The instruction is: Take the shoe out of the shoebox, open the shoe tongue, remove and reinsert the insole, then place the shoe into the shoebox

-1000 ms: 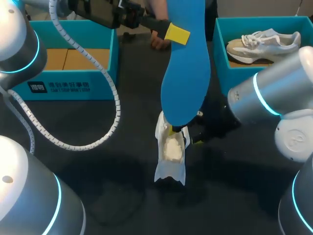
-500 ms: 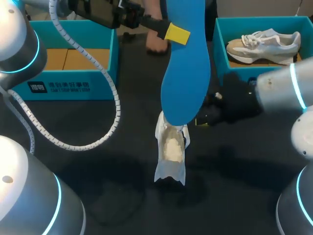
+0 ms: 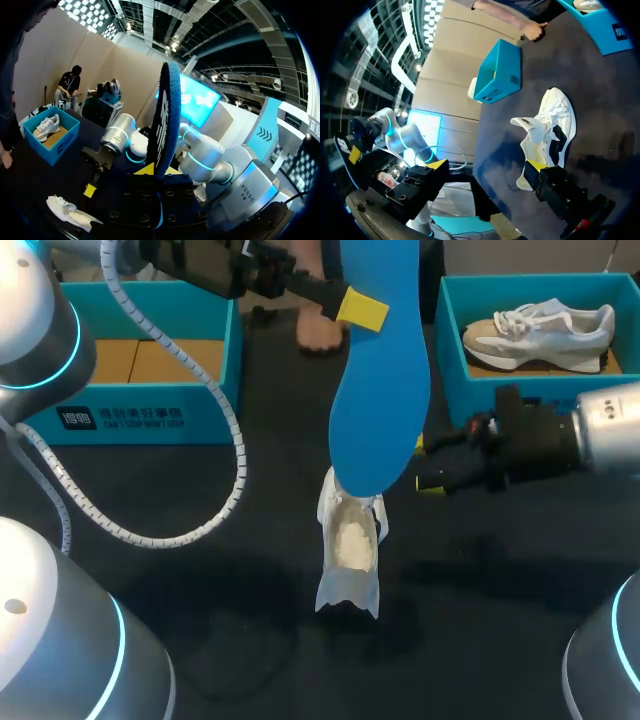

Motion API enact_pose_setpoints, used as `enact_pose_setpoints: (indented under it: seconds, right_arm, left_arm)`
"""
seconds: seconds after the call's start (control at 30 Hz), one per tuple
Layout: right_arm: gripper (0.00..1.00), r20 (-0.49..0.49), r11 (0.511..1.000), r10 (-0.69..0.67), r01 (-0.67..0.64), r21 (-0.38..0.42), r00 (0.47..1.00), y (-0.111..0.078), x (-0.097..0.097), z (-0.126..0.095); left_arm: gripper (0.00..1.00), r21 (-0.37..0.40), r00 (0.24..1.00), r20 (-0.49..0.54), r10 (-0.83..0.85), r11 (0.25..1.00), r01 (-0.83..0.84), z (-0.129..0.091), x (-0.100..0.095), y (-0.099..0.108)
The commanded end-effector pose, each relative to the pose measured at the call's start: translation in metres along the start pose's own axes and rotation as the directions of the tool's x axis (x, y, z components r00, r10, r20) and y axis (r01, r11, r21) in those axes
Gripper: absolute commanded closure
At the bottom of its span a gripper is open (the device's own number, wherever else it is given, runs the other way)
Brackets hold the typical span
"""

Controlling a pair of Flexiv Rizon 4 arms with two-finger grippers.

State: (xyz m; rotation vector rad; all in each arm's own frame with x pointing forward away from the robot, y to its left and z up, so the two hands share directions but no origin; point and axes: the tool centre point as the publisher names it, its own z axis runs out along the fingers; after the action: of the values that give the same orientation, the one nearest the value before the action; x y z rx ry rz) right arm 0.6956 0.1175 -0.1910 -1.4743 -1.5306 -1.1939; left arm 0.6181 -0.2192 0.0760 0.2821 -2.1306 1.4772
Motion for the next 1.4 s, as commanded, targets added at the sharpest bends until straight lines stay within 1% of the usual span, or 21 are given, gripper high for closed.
enact_pose_setpoints:
  seconds: [0.03, 0.2, 0.73, 0.83, 0.87, 0.9, 1.07, 1.13, 1.2, 1.4]
  right_arm:
    - [0.0, -0.023, 1.0, 0.013, -0.013, 0.014, 1.0, 0.006, 0.001, -0.001]
    - [0.0, -0.031, 1.0, 0.023, -0.023, -0.01, 0.999, 0.009, 0.008, -0.003]
    - [0.0, -0.031, 1.0, 0.023, -0.023, -0.01, 0.999, 0.009, 0.008, -0.003]
    - [0.0, -0.064, 0.999, 0.013, -0.016, -0.042, 0.998, 0.007, 0.017, -0.005]
    - [0.0, -0.091, 0.998, 0.006, -0.012, -0.061, 0.996, 0.007, 0.02, -0.006]
    - [0.0, -0.099, 0.998, -0.003, -0.003, -0.062, 0.995, 0.007, 0.024, -0.007]
    - [0.0, -0.062, 0.998, -0.043, 0.041, -0.04, 0.997, 0.011, 0.042, -0.007]
    - [0.0, -0.063, 0.998, -0.057, 0.055, -0.029, 0.996, 0.013, 0.048, -0.009]
    - [0.0, -0.065, 0.998, -0.063, 0.063, -0.013, 0.996, 0.016, 0.052, -0.01]
    - [0.0, -0.061, 0.998, -0.059, 0.058, -0.016, 0.996, 0.016, 0.052, -0.01]
  left_arm:
    - [1.0, -0.001, 1.0, 0.0, -0.001, 1.0, 0.001, 0.0, 0.0, 0.0]
    - [1.0, -0.001, 1.0, 0.0, -0.001, 1.0, 0.001, 0.0, 0.0, 0.0]
    - [1.0, -0.001, 1.0, 0.0, -0.001, 1.0, 0.001, 0.0, 0.0, 0.0]
    - [1.0, -0.001, 1.0, 0.0, -0.001, 1.0, 0.001, 0.0, 0.0, 0.0]
    - [1.0, -0.001, 1.0, 0.0, -0.001, 1.0, 0.001, 0.0, 0.0, 0.0]
    - [1.0, -0.001, 1.0, 0.0, -0.001, 1.0, 0.001, 0.0, 0.0, 0.0]
    - [1.0, -0.001, 1.0, 0.0, -0.001, 1.0, 0.001, 0.0, 0.0, 0.0]
    - [1.0, -0.001, 1.0, 0.0, -0.001, 1.0, 0.001, 0.0, 0.0, 0.0]
    - [1.0, -0.001, 1.0, 0.0, -0.001, 1.0, 0.001, 0.0, 0.0, 0.0]
    - [1.0, -0.001, 1.0, 0.0, -0.001, 1.0, 0.001, 0.0, 0.0, 0.0]
